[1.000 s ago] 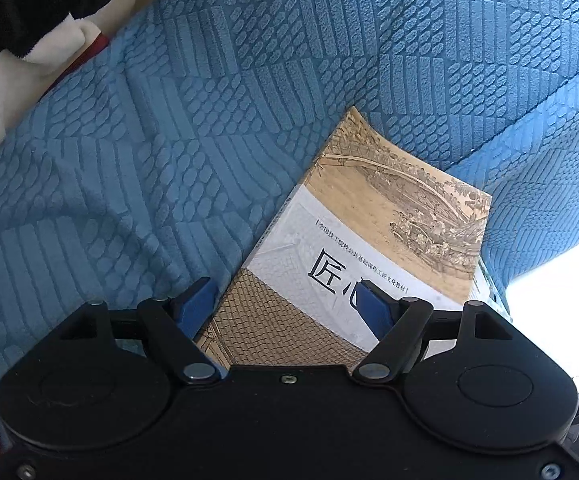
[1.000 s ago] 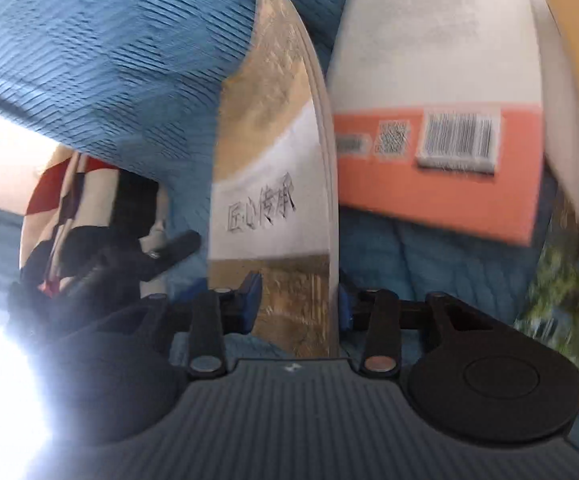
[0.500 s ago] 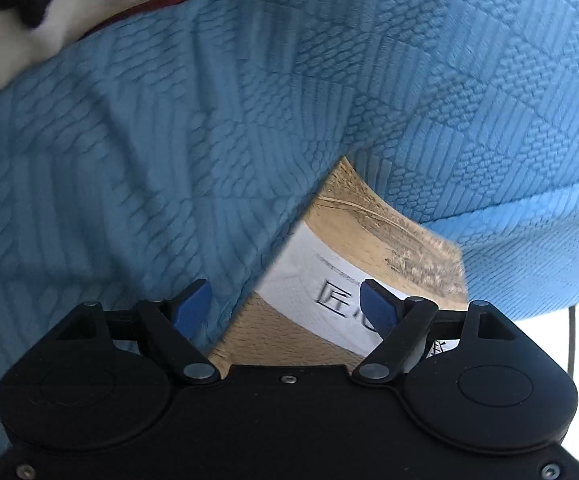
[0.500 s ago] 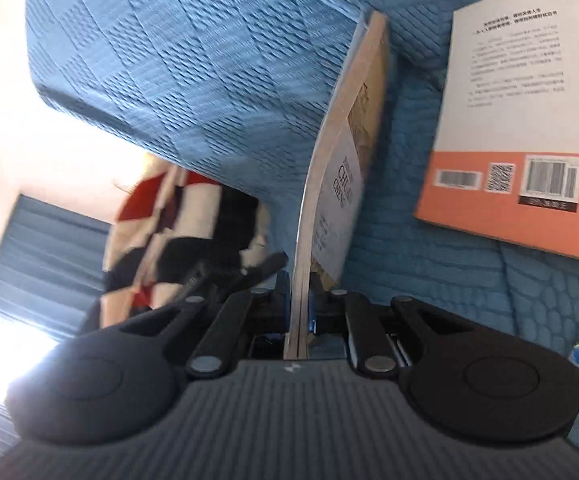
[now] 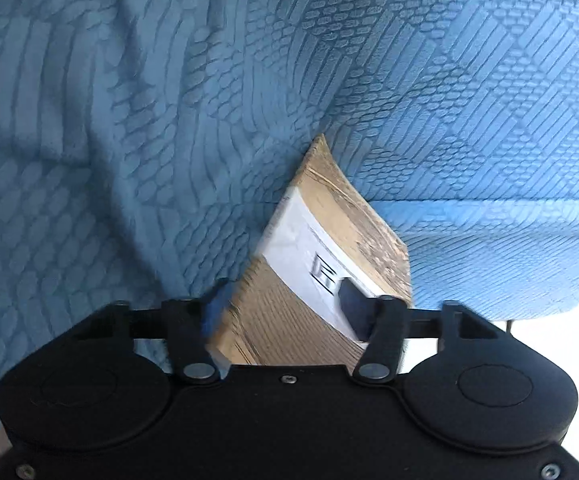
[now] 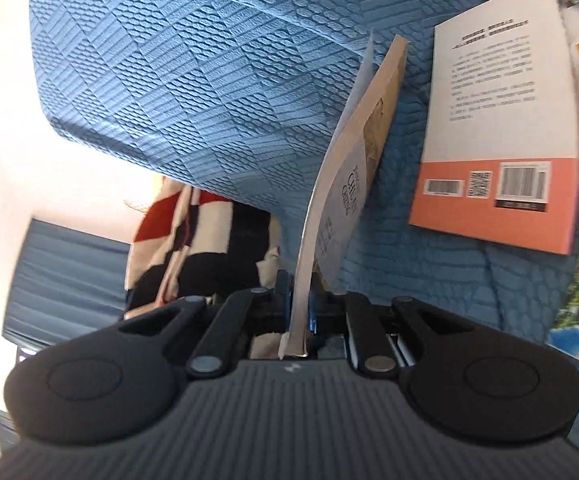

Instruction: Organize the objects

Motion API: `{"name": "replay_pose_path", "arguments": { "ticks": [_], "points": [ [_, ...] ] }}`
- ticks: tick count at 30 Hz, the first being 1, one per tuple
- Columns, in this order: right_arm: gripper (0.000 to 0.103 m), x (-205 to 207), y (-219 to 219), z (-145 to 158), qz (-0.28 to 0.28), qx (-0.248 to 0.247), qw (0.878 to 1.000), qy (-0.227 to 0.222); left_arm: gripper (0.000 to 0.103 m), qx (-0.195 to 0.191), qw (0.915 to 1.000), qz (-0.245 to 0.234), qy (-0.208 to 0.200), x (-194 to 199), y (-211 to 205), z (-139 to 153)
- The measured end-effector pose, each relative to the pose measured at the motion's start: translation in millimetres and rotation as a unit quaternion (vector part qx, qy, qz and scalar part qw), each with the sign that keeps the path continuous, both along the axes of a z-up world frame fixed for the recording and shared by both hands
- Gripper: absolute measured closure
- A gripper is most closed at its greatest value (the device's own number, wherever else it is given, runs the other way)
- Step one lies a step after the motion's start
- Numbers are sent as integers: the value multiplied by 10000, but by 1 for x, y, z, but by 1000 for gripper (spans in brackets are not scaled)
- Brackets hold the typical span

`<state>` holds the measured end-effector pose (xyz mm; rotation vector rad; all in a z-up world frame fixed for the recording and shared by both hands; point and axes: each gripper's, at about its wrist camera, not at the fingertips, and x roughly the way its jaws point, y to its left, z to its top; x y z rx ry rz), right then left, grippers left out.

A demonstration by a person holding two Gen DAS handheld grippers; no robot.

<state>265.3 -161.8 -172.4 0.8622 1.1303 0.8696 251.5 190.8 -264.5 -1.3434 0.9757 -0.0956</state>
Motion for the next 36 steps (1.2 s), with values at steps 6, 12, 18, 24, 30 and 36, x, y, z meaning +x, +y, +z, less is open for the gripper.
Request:
{"name": "replay_pose_path", "arguments": {
  "ticks": [6,12,18,24,30,36],
  "points": [
    [88,-4,-14,2,-147,-489,9987,9,81,561,9975,-335,-284,7,-9,20],
    [87,-11,-13,23,-233,-1105,9932,-274,88,1356,9847,-912,-610,3,-22,58],
    [86,-21,-7,52,-25,-1228,9905,-615,91,1472,9821,-794,-864,-15,-14,95],
    [86,-34,5,86,277,-1097,9890,-954,90,1682,9781,-634,-1046,-51,3,132],
    [86,-48,20,103,587,-924,9864,-1230,90,1863,9746,-415,-1171,-86,17,148],
    [85,-55,36,82,809,-1107,9820,-1300,89,1829,9786,-447,-825,-100,26,117]
  ]
}}
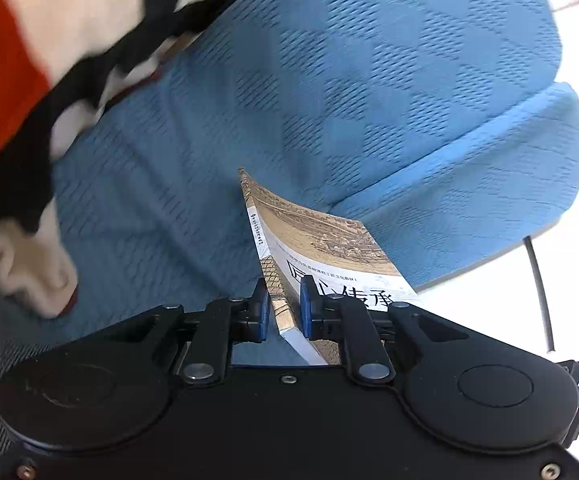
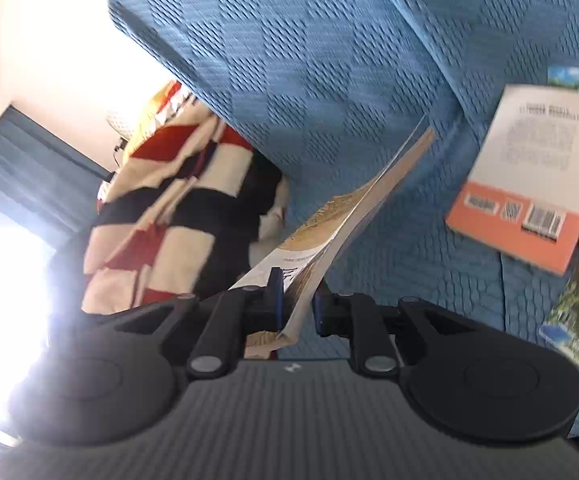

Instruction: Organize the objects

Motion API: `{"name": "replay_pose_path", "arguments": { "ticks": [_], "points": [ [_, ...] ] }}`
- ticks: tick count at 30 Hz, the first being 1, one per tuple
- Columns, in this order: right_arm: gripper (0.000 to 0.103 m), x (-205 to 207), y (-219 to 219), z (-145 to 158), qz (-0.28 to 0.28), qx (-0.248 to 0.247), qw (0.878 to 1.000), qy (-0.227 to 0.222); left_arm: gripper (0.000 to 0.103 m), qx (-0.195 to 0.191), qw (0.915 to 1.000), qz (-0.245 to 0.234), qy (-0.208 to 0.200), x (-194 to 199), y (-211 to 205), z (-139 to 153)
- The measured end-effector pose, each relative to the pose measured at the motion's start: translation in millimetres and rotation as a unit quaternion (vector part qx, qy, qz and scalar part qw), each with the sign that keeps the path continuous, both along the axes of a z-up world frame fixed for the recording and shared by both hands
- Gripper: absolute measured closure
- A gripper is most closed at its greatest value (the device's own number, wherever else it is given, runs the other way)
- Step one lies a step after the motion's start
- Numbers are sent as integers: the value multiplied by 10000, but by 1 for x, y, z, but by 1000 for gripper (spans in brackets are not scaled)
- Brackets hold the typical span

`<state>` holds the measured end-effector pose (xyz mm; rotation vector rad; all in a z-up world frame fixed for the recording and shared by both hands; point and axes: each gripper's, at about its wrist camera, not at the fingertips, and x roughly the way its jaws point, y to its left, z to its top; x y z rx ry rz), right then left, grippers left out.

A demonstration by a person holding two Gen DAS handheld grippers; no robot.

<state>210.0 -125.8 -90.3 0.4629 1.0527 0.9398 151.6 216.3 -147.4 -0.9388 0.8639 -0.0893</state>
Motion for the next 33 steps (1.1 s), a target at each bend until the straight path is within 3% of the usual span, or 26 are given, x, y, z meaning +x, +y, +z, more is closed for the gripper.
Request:
{"name": "replay_pose_path", "arguments": {
  "ticks": [7,13,17,27,31,33],
  "points": [
    [85,-11,-1,-28,36,-310,9995,-6,89,71,9996,-110,244,-7,-10,-18],
    [85,-25,5,-47,163,-981,9950,-81,86,806,9927,-467,771,-2,-39,-28],
    [85,-33,11,-66,307,-1541,9875,-119,86,1094,9863,-653,1044,0,-54,-40],
    [84,-39,13,-88,409,-1949,9799,-114,82,1764,9719,-812,1329,3,-75,-47],
    [79,-38,11,-86,347,-1976,9797,-38,65,1853,9700,-768,1371,0,-76,-44],
    [65,-37,12,-85,354,-2047,9782,36,60,1822,9702,-843,1354,1,-79,-43]
  ]
}}
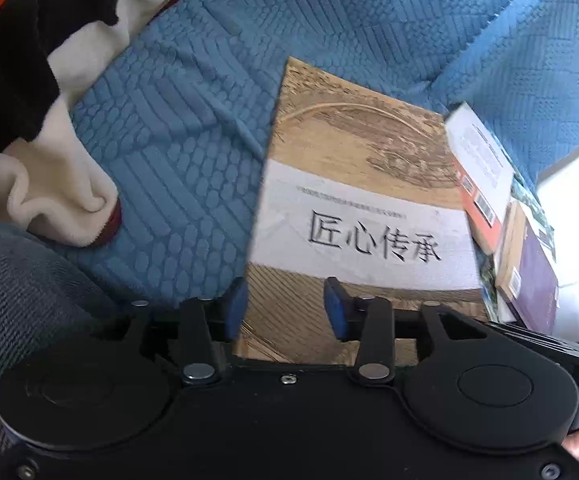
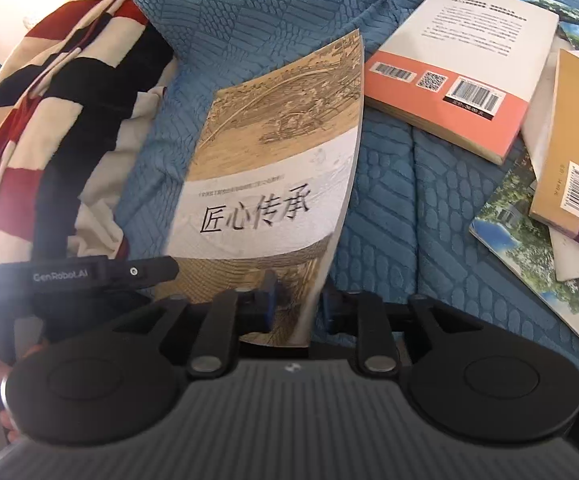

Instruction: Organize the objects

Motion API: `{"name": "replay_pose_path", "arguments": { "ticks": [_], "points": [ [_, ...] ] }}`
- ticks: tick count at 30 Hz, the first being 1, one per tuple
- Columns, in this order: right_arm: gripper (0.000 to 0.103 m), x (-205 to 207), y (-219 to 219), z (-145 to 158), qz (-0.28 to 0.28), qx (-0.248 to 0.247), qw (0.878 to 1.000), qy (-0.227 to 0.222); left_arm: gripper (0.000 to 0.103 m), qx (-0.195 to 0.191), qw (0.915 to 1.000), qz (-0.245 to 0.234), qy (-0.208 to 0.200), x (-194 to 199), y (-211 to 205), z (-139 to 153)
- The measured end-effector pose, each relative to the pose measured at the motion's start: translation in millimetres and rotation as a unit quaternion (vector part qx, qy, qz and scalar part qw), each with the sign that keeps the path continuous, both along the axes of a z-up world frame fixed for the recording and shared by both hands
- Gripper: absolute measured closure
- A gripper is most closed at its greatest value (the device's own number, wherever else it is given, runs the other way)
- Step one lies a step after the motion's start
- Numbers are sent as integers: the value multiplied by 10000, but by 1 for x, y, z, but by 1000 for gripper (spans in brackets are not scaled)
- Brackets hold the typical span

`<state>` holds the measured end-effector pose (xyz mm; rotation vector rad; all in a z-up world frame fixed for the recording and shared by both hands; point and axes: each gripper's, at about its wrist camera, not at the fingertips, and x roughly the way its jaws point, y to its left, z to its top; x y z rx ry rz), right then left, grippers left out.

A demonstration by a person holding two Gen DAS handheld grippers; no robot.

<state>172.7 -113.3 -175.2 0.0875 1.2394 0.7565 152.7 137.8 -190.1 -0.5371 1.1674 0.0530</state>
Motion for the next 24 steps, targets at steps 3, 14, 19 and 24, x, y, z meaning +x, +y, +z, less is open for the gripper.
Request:
{"name": "replay_pose_path", "arguments": {
  "ticks": [3,14,19,24],
  "points": [
    [41,-3,2,0,-18,-354,9993,80,55,96,9999,-4,-32,-2,-5,5],
    [42,-19,-18,60,-326,-329,9970,-623,52,188,9977,-3,-648,-19,-16,67],
    [42,-25,-23,111,-434,-129,9935,-1046,52,227,9941,-137,-1053,-20,-25,115],
    [42,-32,-27,160,-507,52,9871,-1519,51,152,9896,-292,-1404,-19,-33,160]
  ]
}}
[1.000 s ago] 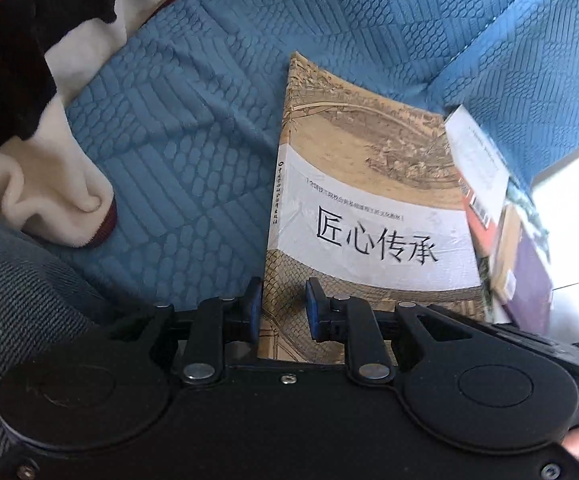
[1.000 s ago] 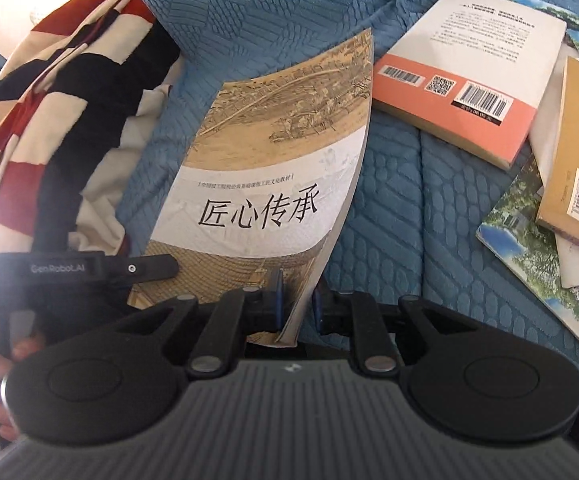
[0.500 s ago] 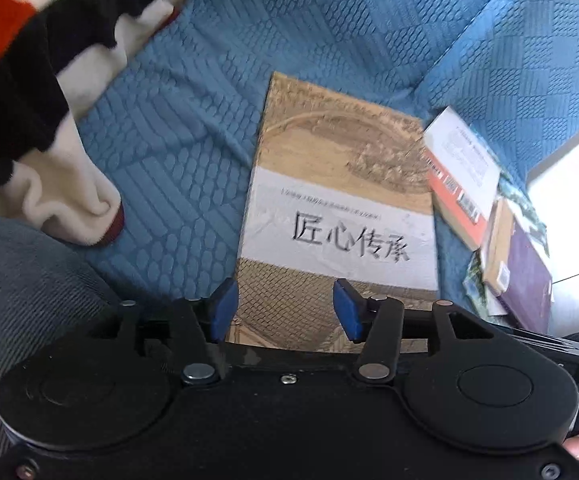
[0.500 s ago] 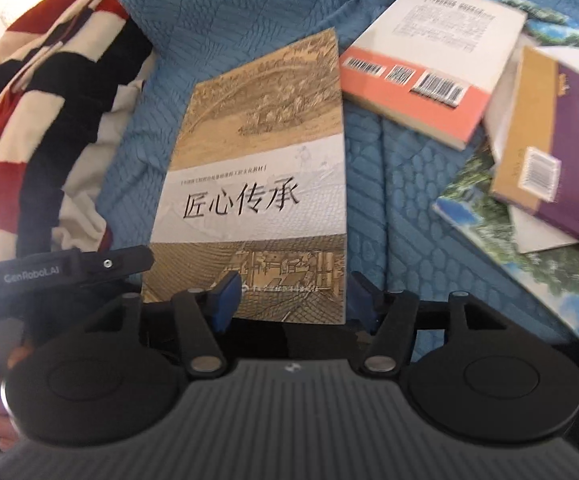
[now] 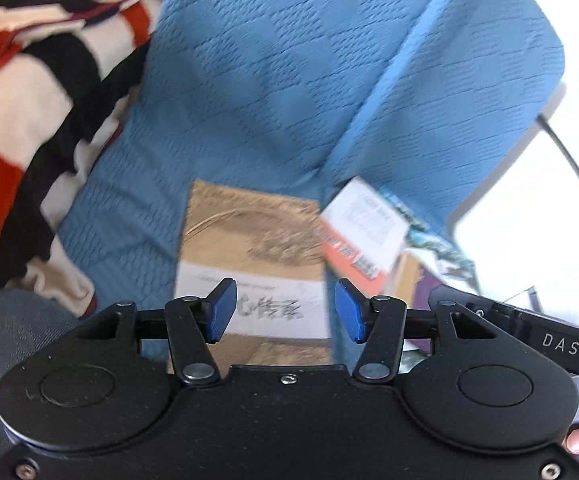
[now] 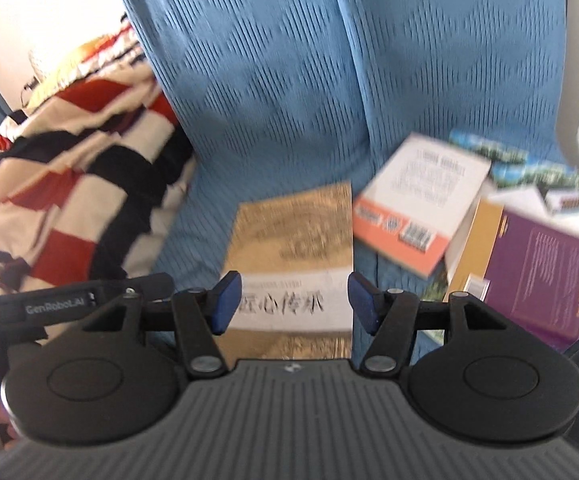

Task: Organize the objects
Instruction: 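Withdraw both grippers up and away from the beige book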

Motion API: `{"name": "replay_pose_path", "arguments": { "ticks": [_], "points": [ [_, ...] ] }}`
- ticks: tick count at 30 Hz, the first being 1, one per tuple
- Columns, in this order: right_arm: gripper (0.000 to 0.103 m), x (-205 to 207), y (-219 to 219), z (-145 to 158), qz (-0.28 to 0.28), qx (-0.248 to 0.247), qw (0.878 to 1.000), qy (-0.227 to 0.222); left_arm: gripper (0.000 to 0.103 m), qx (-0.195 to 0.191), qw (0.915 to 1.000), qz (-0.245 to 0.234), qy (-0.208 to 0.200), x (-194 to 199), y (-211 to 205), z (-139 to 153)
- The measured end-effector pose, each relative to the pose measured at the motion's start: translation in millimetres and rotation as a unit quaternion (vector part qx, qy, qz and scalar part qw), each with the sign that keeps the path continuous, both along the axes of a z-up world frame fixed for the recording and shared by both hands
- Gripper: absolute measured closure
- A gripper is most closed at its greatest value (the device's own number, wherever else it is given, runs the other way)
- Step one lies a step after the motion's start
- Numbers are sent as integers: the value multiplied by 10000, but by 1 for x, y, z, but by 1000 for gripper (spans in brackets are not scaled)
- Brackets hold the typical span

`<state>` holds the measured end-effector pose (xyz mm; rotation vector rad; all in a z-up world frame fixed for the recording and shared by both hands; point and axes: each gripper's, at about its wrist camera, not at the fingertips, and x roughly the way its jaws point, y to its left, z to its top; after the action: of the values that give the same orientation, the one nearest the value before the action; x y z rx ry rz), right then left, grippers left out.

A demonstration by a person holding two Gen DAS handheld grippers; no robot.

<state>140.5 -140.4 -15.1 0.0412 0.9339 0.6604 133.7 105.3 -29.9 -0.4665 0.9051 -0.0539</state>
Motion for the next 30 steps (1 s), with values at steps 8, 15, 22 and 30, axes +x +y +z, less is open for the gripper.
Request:
{"name": "replay_pose_path", "arguments": {
  "ticks": [8,15,22,30],
  "points": [
    [42,-16,-12,55,-290,38,9986,-451,50,96,9988,-231,-427,-7,-3,57],
    [42,-41,-26,75,-577,131,9960,-675,49,123,9977,-419,-524,-19,-11,74],
    [42,-61,-44,82,-872,115,9931,-779,47,148,9960,-642,-597,-35,-26,82],
    [41,-86,-69,84,-991,-17,9920,-787,40,315,9944,-745,-675,-58,-57,90]
  ]
}}
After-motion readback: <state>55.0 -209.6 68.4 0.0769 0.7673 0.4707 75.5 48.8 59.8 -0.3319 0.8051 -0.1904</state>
